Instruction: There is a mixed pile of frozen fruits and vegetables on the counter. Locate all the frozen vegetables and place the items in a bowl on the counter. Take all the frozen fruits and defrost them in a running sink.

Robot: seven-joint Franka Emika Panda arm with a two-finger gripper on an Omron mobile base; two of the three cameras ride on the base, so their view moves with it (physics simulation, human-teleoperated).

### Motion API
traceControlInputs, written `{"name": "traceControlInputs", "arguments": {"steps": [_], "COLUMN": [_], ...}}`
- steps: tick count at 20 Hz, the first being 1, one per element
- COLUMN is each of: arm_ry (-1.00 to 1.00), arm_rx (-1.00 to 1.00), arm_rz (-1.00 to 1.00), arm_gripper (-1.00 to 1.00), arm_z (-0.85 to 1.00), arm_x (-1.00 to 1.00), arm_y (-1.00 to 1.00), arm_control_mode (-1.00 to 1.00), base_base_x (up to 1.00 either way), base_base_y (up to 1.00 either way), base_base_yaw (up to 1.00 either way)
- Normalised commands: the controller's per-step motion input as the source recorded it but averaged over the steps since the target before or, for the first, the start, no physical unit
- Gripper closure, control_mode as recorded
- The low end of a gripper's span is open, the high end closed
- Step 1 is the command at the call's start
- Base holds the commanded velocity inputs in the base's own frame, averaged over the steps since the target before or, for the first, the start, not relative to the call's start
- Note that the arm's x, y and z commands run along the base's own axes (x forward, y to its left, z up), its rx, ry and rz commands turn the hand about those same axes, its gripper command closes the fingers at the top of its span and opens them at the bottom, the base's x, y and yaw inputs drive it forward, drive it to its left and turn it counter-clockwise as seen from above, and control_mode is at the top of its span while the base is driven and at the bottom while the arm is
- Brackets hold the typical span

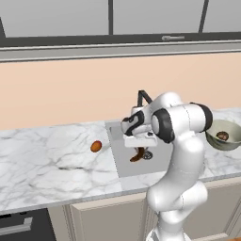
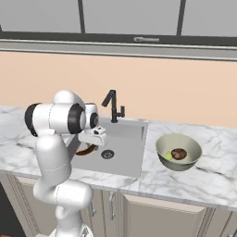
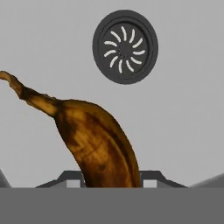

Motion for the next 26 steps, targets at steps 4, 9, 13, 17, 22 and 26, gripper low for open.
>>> {"name": "traceControlInputs", "arguments": {"steps": [4, 9, 13, 17, 22, 26], "arm_ry": [-0.01, -0.03, -0.01, 0.0, 0.0, 0.0], "arm_rx": [0.0, 0.0, 0.0, 0.0, 0.0, 0.0], "arm_rz": [0.0, 0.0, 0.0, 0.0, 0.0, 0.0], "arm_gripper": [1.0, 1.0, 1.0, 1.0, 1.0, 1.0], "arm_z": [-0.35, -0.32, -0.3, -0.27, -0.23, -0.23], "arm_x": [0.19, 0.24, 0.2, 0.1, 0.05, 0.05], "arm_y": [-0.17, -0.08, -0.06, 0.0, 0.0, 0.0], "arm_control_mode": [-1.0, -1.0, -1.0, -1.0, -1.0, -1.0], "base_base_x": [0.0, 0.0, 0.0, 0.0, 0.0, 0.0], "base_base_y": [0.0, 0.0, 0.0, 0.0, 0.0, 0.0], "base_base_yaw": [0.0, 0.0, 0.0, 0.0, 0.0, 0.0]}}
